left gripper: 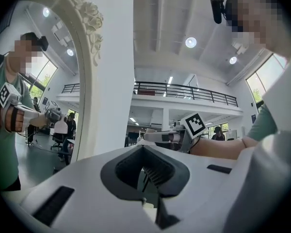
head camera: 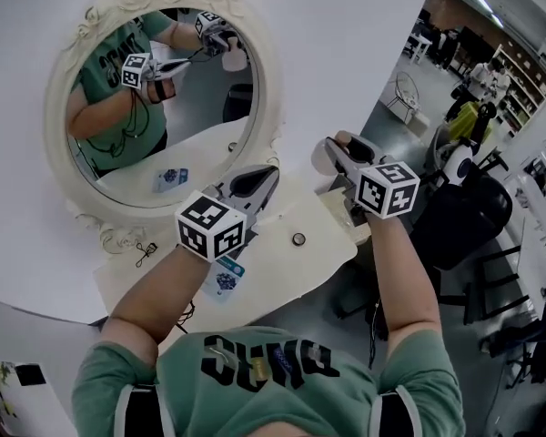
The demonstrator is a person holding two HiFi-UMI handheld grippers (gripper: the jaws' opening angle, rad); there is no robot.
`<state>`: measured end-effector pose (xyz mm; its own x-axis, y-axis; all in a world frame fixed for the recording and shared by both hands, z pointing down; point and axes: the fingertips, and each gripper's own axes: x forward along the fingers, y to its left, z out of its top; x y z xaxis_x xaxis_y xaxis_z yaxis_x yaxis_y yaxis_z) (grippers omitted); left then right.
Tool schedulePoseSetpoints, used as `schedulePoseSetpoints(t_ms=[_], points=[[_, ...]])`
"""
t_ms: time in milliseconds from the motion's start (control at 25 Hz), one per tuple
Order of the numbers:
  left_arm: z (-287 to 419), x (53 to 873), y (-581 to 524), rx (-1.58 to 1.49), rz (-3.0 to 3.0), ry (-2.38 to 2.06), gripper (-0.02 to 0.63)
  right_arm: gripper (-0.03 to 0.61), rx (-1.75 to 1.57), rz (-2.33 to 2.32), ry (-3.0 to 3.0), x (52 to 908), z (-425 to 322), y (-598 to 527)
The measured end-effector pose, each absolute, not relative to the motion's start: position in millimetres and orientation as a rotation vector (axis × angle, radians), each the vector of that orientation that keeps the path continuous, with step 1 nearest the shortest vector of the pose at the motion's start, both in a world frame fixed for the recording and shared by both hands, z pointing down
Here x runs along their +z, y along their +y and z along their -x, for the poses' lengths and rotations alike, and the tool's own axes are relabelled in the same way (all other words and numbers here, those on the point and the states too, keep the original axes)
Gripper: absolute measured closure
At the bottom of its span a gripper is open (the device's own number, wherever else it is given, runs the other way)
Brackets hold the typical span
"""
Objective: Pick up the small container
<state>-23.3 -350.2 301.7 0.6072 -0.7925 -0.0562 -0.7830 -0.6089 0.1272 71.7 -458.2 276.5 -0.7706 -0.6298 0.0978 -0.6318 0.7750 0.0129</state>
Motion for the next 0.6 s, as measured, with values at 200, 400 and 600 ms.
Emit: schedulePoseSetpoints(t_ms=[200,400,600], points=[[19,275,-348,-0.168,-2.766,-1.349,0.614,0.433,0.017,-1.021,-2.885,245,-77,-453],[17,254,-349,-0.176,-2.765,-1.326,0.614,0.433,-0.022,-1.015,-2.890,215,-81,-447],[15,231,-344,-0.166,-2.780,-1.343,0.614,0.433,-0.050,-1.002,-2.912,184,-86,-436]])
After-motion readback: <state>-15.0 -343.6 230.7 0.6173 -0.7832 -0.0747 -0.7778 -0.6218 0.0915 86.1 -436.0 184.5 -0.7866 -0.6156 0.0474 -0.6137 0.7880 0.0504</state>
